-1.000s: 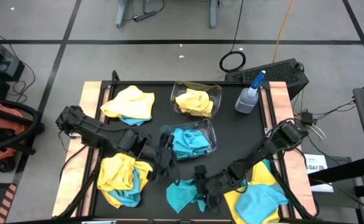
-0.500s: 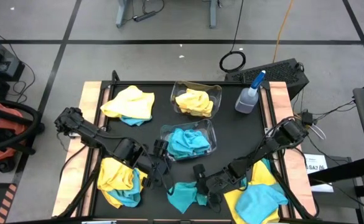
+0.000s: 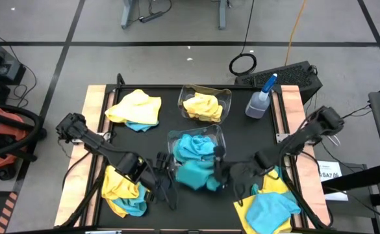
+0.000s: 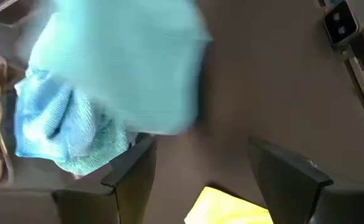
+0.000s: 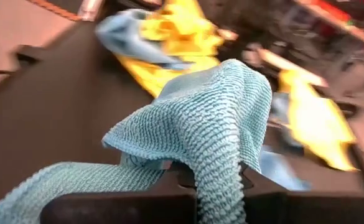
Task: Sort microfiber towel by color & place in baskets
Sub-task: Put the blue microfiber cloth into the bottom transparent bin
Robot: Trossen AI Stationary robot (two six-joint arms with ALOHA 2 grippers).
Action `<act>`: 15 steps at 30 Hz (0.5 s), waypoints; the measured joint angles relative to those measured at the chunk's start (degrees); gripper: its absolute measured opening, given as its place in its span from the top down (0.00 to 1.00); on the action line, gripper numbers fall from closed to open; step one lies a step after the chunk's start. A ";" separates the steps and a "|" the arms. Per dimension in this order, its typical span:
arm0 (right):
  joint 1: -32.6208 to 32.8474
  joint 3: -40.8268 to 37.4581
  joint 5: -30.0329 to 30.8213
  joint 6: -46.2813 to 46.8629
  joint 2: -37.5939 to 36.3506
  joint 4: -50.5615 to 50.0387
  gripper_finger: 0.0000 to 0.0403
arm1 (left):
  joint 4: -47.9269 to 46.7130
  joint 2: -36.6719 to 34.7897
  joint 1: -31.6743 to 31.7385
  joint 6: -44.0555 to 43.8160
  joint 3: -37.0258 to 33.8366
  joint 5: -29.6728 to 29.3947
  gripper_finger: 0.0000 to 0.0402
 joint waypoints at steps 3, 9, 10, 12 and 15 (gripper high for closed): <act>-2.09 0.00 3.91 -1.34 -4.04 -4.24 0.98 | 0.05 0.00 -0.36 -1.07 -0.77 -0.12 0.36; -8.40 0.00 7.08 -4.41 -8.41 -9.82 0.98 | 0.73 0.00 -1.10 -1.08 -1.07 -1.39 0.36; -9.50 0.00 7.06 -4.91 -8.63 -10.52 0.98 | 0.94 0.02 -1.10 -1.08 -1.07 -1.40 0.36; -11.76 0.00 6.50 -5.68 -8.68 -11.74 0.98 | 1.12 0.02 -1.10 -1.08 -1.07 -1.40 0.36; -14.93 0.00 1.75 -6.13 -8.08 -12.64 0.99 | 1.92 0.02 -1.09 -1.06 -1.07 -1.42 0.36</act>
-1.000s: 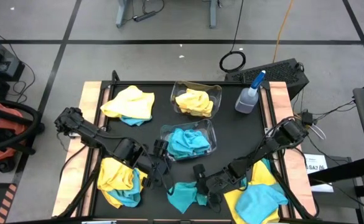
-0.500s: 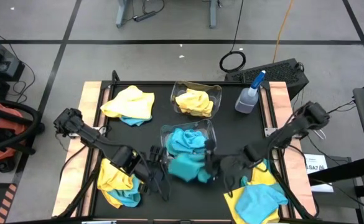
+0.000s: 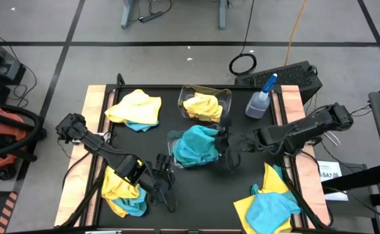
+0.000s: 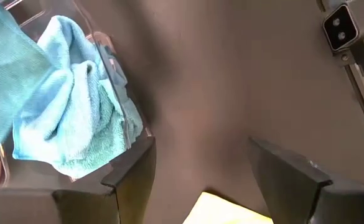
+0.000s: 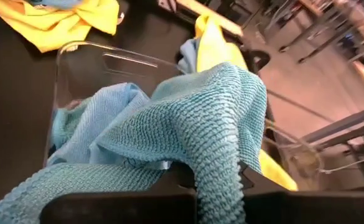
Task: Sort microfiber towel by color & place in baskets
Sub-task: Put the blue microfiber cloth into the bottom transparent bin
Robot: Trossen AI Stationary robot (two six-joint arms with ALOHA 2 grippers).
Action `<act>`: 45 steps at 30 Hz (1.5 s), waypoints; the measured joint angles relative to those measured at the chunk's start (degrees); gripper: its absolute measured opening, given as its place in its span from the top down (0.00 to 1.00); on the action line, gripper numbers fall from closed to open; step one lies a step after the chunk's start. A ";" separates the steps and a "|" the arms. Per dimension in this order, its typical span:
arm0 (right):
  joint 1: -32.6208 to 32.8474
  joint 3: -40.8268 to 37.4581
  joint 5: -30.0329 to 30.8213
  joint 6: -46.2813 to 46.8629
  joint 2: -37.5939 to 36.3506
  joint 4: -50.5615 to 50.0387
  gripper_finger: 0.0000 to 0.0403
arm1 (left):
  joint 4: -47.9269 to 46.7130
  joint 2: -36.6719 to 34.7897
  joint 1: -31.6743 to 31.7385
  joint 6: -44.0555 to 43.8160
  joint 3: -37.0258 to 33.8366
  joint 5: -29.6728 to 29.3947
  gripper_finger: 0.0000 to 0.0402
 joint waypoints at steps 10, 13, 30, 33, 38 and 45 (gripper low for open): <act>-5.76 0.00 -12.59 -0.31 8.88 -0.15 0.99 | 0.44 -0.02 0.03 0.03 0.00 0.00 0.36; -6.76 0.00 -15.46 -0.20 12.50 0.40 0.99 | 1.18 -0.02 0.03 0.04 0.00 0.00 0.36; -12.33 0.20 -31.48 7.13 22.68 6.01 0.97 | 2.42 -0.02 0.03 0.07 0.00 0.00 0.36; -12.36 0.09 -31.75 7.04 21.94 5.46 0.92 | 2.43 -0.02 0.03 0.10 0.00 0.00 0.36; -12.23 -0.11 -31.24 6.64 19.42 4.31 0.74 | 2.39 -0.02 0.03 0.13 0.00 0.00 0.36; -12.20 -0.11 -31.28 6.97 14.06 3.41 0.50 | 2.37 -0.02 0.03 0.15 0.00 0.00 0.36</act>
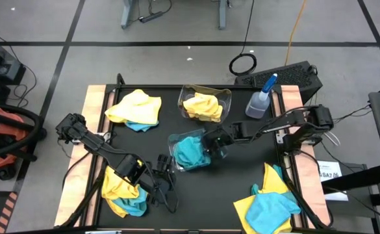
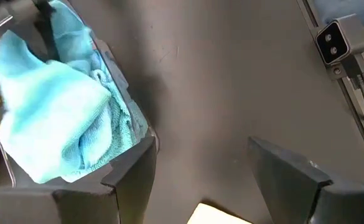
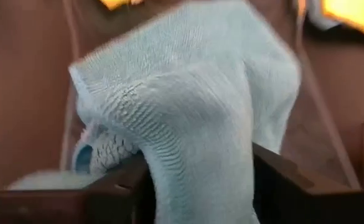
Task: Sort microfiber towel by color & place in baskets
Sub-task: Put the blue microfiber cloth into the bottom transparent bin
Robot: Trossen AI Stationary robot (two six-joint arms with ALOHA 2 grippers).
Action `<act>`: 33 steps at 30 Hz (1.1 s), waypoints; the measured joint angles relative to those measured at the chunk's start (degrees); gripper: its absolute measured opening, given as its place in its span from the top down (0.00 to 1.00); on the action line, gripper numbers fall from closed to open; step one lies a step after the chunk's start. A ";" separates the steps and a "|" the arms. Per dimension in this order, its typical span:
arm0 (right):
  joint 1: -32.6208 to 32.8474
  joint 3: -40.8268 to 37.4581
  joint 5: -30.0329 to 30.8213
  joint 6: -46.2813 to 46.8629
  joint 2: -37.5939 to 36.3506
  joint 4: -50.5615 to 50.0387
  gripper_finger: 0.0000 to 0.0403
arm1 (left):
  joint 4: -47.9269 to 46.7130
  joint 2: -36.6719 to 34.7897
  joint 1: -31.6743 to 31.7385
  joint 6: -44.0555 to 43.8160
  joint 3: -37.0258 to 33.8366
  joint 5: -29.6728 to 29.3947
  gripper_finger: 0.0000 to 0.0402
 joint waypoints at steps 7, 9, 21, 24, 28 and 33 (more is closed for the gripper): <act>1.82 0.00 1.09 0.25 -6.22 -2.17 0.41 | 0.01 0.00 0.00 0.44 0.00 0.00 0.36; 2.57 0.00 1.05 0.25 -7.81 -3.02 0.41 | 0.01 0.00 0.00 0.46 0.00 0.00 0.36; 6.09 0.03 4.84 0.41 -11.82 -4.22 0.45 | 0.04 0.00 0.09 0.49 0.00 -0.87 0.36; 6.18 0.07 5.40 0.16 -11.44 -3.81 0.52 | 0.22 0.00 0.09 0.48 0.02 -0.93 0.36; 6.16 0.07 5.38 -0.30 -10.25 -3.84 0.65 | 0.57 0.00 0.09 0.48 0.02 -0.98 0.36; 5.99 0.07 5.25 -1.09 -6.50 -3.50 0.82 | 0.57 0.00 0.09 0.09 0.02 -1.03 0.36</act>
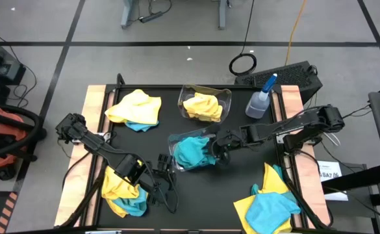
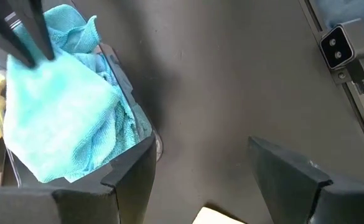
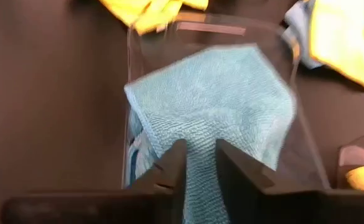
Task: Sort microfiber towel by color & place in baskets
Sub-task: Put the blue microfiber cloth into the bottom transparent bin
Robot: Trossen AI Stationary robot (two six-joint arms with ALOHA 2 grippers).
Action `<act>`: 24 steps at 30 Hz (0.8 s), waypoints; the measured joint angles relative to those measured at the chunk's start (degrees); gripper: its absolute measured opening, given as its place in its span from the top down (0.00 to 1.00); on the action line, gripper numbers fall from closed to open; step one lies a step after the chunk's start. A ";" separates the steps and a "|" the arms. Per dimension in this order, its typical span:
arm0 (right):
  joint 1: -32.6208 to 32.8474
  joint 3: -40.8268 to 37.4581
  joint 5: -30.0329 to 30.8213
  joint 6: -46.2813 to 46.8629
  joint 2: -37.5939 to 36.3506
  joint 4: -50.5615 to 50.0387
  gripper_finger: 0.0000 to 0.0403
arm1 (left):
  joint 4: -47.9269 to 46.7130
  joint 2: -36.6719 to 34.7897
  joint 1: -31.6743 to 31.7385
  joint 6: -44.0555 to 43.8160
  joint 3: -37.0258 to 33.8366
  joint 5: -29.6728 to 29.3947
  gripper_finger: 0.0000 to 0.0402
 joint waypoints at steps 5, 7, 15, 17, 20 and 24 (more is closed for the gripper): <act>-1.28 0.00 -0.01 -0.17 4.97 2.43 0.94 | -0.12 0.00 -0.02 -0.07 0.00 0.00 0.36; -2.00 0.04 -0.01 -0.19 6.81 3.43 0.97 | -0.36 0.00 -0.02 -0.22 0.00 0.00 0.36; -5.53 0.09 -4.66 1.98 13.49 3.92 0.99 | -4.67 0.00 -0.45 -4.03 0.00 0.64 0.36; -6.24 0.26 -6.91 3.05 14.92 4.26 0.98 | -5.56 0.00 -0.73 -4.67 0.00 0.68 0.36; -6.84 0.33 -9.03 3.99 16.32 4.45 0.98 | -5.55 0.00 -1.25 -4.74 0.00 0.72 0.36; -6.94 0.28 -9.47 4.33 16.20 4.44 0.98 | -5.59 0.00 -1.28 -4.77 0.00 0.85 0.36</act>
